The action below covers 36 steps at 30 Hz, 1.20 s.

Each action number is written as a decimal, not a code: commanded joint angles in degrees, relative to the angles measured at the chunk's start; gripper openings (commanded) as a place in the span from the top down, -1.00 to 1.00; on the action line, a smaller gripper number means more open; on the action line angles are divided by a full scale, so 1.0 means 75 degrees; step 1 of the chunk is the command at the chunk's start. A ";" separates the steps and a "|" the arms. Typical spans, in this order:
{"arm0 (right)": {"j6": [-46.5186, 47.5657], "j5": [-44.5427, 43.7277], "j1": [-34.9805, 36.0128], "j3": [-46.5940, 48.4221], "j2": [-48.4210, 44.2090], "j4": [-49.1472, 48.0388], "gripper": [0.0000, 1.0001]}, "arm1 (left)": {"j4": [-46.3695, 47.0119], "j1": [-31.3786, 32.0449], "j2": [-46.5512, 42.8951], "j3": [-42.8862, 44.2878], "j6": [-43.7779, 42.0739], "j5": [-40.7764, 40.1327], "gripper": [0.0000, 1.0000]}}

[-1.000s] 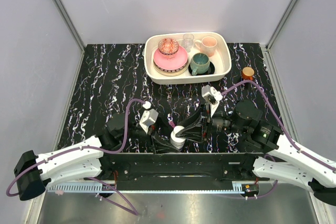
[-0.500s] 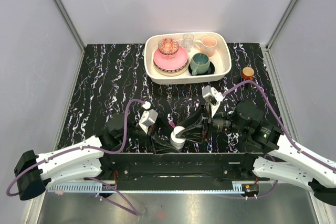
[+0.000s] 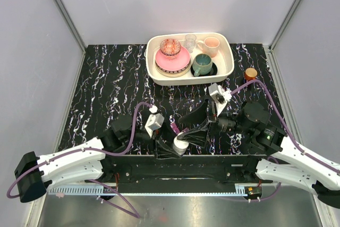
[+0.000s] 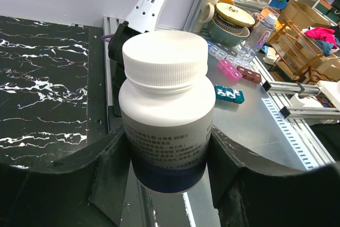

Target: Sort the pills into containers

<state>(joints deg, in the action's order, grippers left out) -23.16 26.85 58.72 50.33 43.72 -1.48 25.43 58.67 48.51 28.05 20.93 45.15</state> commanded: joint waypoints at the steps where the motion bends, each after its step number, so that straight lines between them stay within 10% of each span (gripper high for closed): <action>1: -0.0064 -0.0856 0.0022 0.0274 -0.0170 -0.0226 -0.56 | 0.0091 0.0028 -0.0046 0.0267 -0.0212 0.0087 1.00; 16: -0.1833 -0.6953 0.0221 0.2548 0.1459 0.3957 -0.54 | -0.2207 0.0028 -0.0515 0.0877 -0.0705 -0.5115 1.00; 36: -0.2209 -0.7436 0.1323 0.2548 0.2596 0.3783 -0.29 | -0.2313 0.0040 -0.0445 0.0912 -0.0658 -0.5598 1.00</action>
<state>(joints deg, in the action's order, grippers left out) -39.22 -26.52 68.16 67.22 62.63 28.60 5.63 58.83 46.24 31.94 16.38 4.23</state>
